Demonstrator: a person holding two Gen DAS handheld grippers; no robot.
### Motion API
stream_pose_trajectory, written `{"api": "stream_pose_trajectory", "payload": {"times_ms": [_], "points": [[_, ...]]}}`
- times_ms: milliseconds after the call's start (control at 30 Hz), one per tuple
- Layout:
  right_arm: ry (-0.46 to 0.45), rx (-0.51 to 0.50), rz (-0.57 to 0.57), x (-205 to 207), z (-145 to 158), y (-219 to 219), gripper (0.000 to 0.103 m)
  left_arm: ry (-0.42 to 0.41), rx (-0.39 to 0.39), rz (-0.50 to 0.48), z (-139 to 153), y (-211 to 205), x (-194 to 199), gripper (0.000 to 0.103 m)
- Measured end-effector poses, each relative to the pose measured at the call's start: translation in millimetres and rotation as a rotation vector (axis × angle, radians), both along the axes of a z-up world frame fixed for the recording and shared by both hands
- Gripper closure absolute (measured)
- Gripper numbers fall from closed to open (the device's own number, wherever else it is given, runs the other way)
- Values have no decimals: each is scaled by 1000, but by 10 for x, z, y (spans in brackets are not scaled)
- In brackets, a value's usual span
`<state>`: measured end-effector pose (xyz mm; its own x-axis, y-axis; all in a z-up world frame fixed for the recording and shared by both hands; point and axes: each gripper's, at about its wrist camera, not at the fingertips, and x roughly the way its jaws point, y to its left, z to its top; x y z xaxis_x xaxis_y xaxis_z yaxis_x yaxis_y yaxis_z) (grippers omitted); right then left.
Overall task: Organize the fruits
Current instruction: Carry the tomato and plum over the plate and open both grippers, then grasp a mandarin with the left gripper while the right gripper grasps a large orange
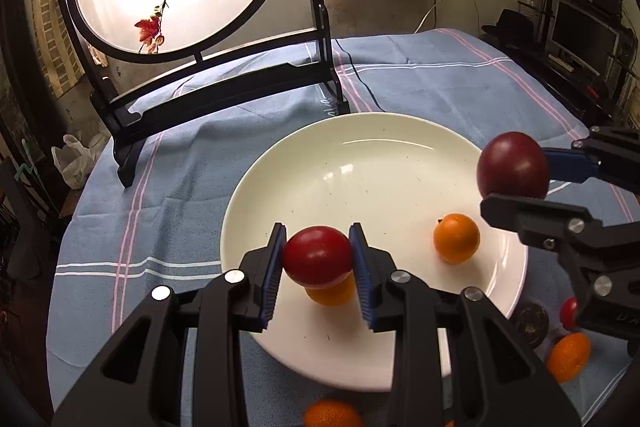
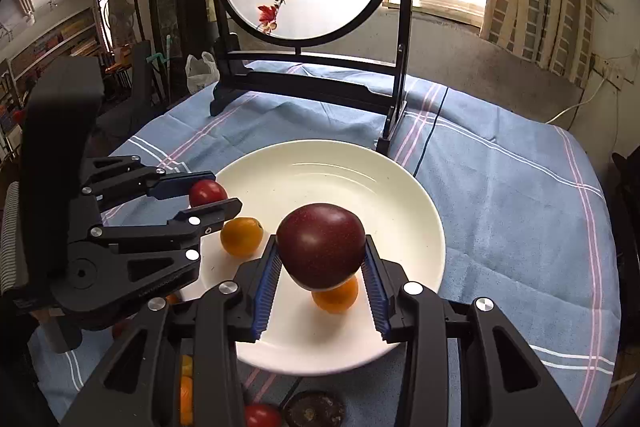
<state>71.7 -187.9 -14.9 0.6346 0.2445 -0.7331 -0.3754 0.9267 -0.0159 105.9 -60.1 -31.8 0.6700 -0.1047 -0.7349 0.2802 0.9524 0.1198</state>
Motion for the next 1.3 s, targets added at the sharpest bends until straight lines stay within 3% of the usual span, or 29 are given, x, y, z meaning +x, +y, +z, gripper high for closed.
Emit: {"api": "stream_pose_trajectory", "payload": {"times_ms": [267,333,367,467,600,733,867,967,1133,1300], "points": [[80,-41,-45,387,-259,37,61,47,8,23,-121,-28,235,70],[101,-49,-38,437,-310,53,58,47,20,36,-151,-25,262,57],[91,-54,-44,439,-309,56,48,44,16,40,-156,-14,268,54],[58,-48,-54,390,-217,29,46,36,17,44,-141,26,245,49],[19,-14,-24,53,0,-57,46,24,-12,44,-23,175,56,48],[-9,19,71,-605,146,-130,46,-14,-44,12,131,362,-339,38],[-15,-18,160,-1353,70,-211,46,-33,-38,-62,164,496,-870,33],[9,-94,148,-1710,-135,-327,46,-9,-49,-121,107,543,-1211,32],[82,-162,62,-1778,-509,-533,46,14,-22,-180,-4,522,-1609,32],[118,-172,53,-1603,-720,-503,46,33,12,-247,-63,308,-1730,32]]}}
